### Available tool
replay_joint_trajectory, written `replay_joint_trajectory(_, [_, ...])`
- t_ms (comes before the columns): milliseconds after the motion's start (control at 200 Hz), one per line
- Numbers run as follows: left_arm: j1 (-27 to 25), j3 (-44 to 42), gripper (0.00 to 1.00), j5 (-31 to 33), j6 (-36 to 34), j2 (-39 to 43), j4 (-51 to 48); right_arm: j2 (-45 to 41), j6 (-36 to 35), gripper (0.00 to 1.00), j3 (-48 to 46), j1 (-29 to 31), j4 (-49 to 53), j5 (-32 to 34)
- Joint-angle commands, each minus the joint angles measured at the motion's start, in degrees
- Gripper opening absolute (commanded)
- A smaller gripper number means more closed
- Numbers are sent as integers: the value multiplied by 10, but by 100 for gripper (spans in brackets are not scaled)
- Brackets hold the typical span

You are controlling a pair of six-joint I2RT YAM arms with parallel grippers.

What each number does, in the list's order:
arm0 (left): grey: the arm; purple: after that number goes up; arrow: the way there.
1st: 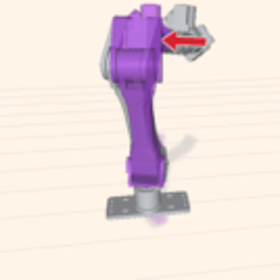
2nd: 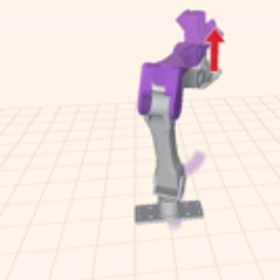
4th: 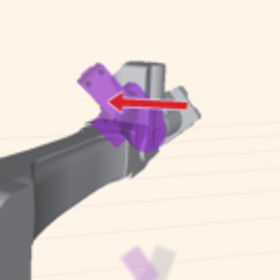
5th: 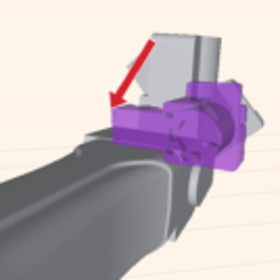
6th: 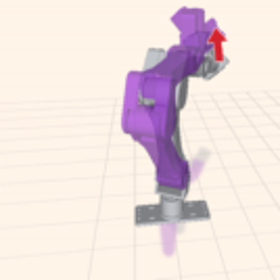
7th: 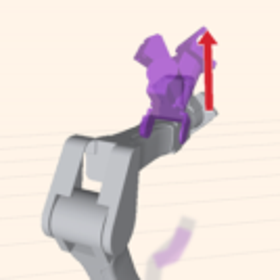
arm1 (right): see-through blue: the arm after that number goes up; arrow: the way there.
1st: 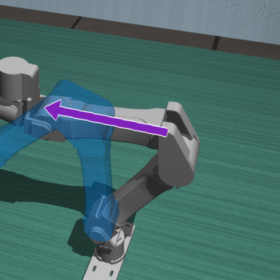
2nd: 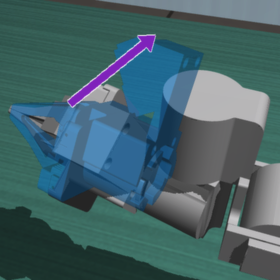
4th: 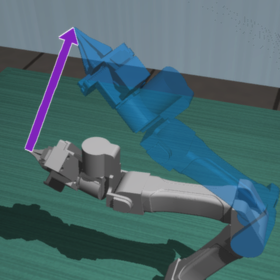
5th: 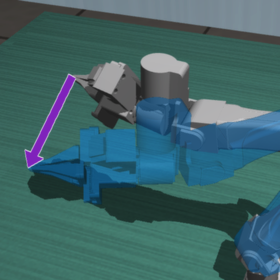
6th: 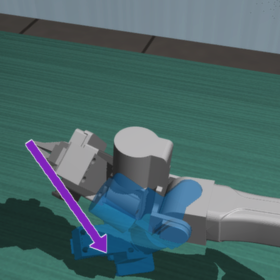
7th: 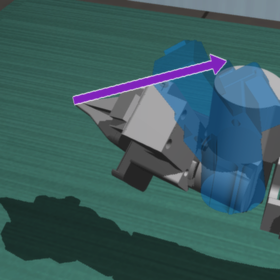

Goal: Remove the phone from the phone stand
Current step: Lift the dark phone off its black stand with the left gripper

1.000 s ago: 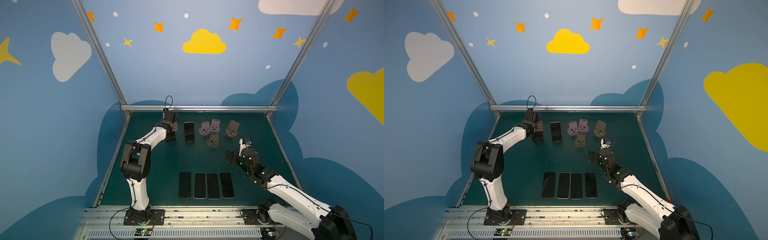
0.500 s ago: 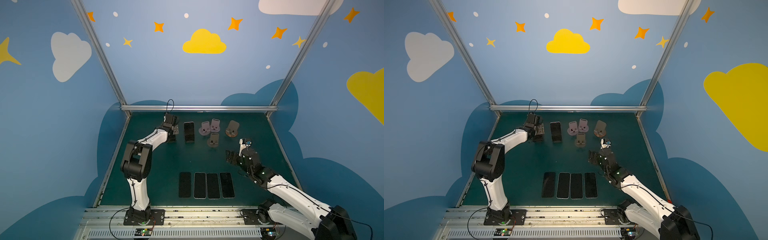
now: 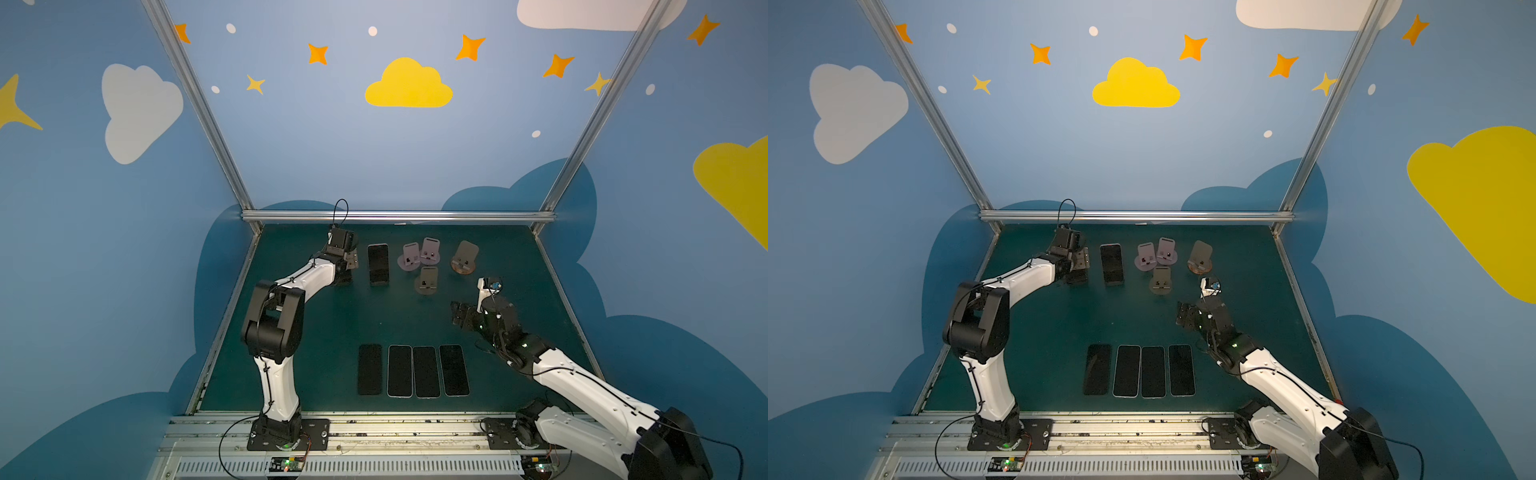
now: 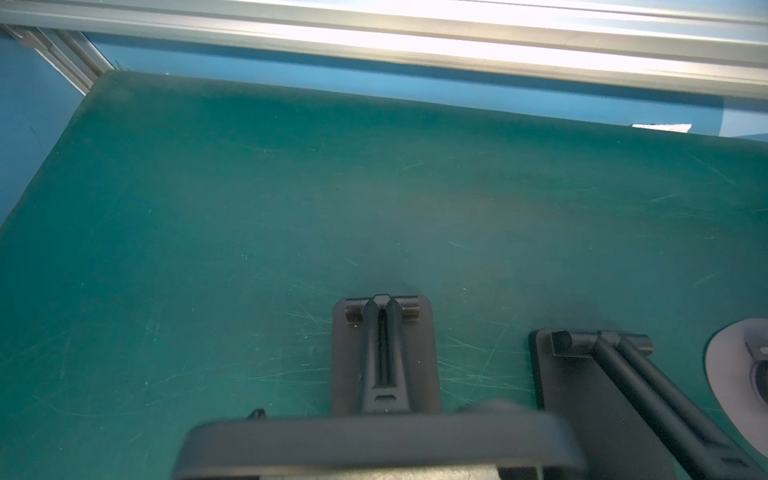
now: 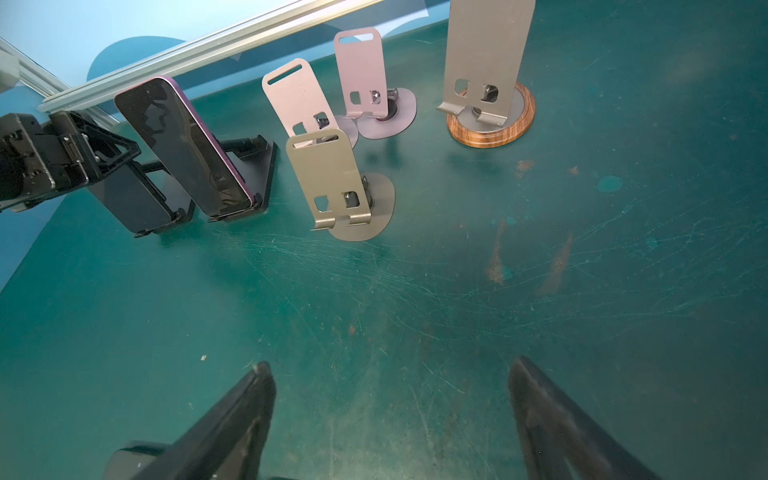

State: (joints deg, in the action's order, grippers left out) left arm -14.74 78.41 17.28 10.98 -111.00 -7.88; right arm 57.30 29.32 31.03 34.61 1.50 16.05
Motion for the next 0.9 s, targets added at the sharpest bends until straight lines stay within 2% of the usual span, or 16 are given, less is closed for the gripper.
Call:
replay_joint_trajectory(0, [4,12,84,8,-7,5,7,3,-7,88,17,2,-4,2])
replay_joint_trajectory(381, [16,12,77,-14,-11,4,23,2,-5,88,15,2,-5,5])
replay_joint_trajectory(596, [18,20,69,-24,-10,-4,19,5,-6,88,16,2,-4,5])
replay_joint_trajectory(896, [18,3,68,-26,-20,52,12,3,-5,88,17,2,-5,1])
